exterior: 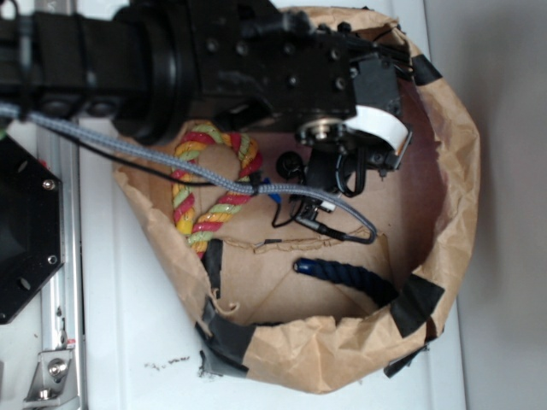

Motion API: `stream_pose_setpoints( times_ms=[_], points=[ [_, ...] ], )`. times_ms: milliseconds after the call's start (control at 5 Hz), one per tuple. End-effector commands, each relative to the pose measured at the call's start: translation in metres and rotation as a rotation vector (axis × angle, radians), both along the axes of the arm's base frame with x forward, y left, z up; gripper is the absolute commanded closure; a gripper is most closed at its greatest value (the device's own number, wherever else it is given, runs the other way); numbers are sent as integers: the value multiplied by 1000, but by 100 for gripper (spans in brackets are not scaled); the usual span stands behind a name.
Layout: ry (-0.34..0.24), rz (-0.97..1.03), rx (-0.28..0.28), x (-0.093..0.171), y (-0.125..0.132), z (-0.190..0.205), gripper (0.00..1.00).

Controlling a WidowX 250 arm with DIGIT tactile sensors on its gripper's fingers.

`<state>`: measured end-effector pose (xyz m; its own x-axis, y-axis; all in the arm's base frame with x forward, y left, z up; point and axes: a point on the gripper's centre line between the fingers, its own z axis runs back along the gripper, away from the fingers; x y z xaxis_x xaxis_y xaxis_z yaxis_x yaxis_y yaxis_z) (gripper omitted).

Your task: Grab the silver keys.

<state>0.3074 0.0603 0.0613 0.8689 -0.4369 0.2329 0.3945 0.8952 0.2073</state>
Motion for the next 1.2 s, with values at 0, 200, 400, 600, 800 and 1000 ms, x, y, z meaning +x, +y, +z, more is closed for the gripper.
stream_pose_setpoints(
  times_ms=[0, 200, 400, 600, 800, 1000],
  points=[
    [10, 45, 99, 6, 18, -17, 0],
    [20, 60, 105, 4, 19, -18, 0],
    [20, 63, 104, 4, 18, -18, 0],
    [24, 72, 112, 5, 18, -18, 0],
    [49, 88, 156, 5, 18, -28, 0],
    [40, 100, 154, 4, 18, -27, 100]
  ],
)
